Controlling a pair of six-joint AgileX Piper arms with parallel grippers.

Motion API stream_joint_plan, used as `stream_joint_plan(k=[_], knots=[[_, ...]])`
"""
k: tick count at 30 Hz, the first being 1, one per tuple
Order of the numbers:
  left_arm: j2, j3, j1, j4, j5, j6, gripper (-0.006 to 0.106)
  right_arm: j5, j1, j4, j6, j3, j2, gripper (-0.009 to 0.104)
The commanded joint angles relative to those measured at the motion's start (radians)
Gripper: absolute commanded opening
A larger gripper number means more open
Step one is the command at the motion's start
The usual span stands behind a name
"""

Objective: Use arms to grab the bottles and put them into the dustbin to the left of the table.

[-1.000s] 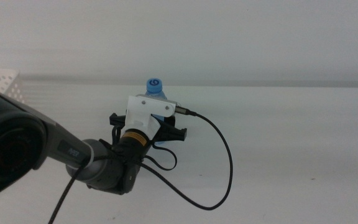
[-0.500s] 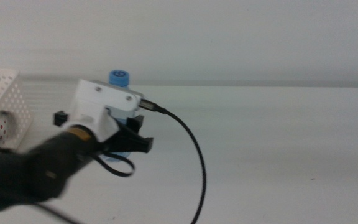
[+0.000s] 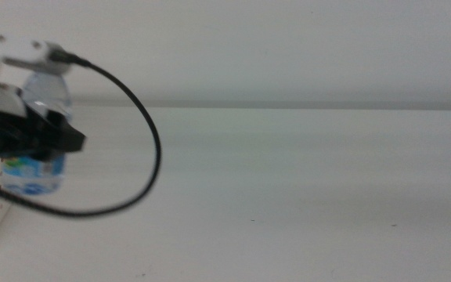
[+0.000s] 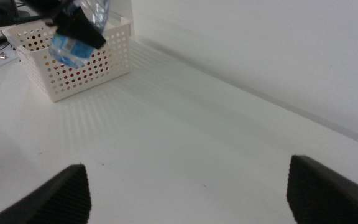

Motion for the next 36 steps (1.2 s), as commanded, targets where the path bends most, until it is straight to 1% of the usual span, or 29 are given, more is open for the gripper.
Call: stream_joint_plan(k=[1,5,7,11,14,16,21,23,26,28,30,34,36], knots=[[-0.003,-0.084,0.037,0.053,0.065,-0.066,-0.002,-0.011,0.0,-0.003,-0.008,0.007,-0.002,0.083],[0.065,-0.242,0.078,0.222,0.257,-0.147,-0.002,-0.011,0.0,-0.003,-0.008,0.007,-0.002,0.083],[0.114,-0.317,0.11,0.259,0.342,-0.139,-0.002,-0.011,0.0,-0.003,-0.008,0.007,-0.002,0.083],[0.275,-0.497,0.208,0.275,0.521,-0.063,-0.002,-0.011,0.0,-0.003,-0.008,0.007,-0.002,0.083],[0.373,-0.607,0.255,0.285,0.523,-0.025,0.0,-0.011,0.0,-0.003,-0.008,0.007,-0.002,0.083],[0.415,-0.656,0.276,0.313,0.523,-0.025,0.001,-0.011,0.0,-0.003,-0.008,0.007,-0.002,0.083],[0.498,-0.715,0.312,0.467,0.521,0.008,0.004,-0.011,0.0,-0.003,-0.008,0.007,-0.002,0.083],[0.528,-0.715,0.323,0.519,0.521,0.053,0.004,-0.011,0.0,-0.003,-0.008,0.007,-0.002,0.083],[0.565,-0.715,0.344,0.536,0.509,0.105,0.004,-0.011,0.0,-0.003,-0.008,0.007,-0.002,0.083],[0.595,-0.713,0.356,0.524,0.492,0.105,0.004,-0.011,0.0,-0.003,-0.008,0.007,-0.002,0.083],[0.622,-0.706,0.365,0.491,0.466,0.103,0.004,-0.011,0.0,-0.003,-0.008,0.007,-0.002,0.083],[0.671,-0.699,0.369,0.484,0.43,0.103,0.004,-0.011,0.0,-0.003,-0.008,0.007,-0.002,0.083],[0.682,-0.697,0.37,0.491,0.421,0.093,0.006,-0.011,0.0,-0.003,-0.008,0.007,-0.002,0.083]])
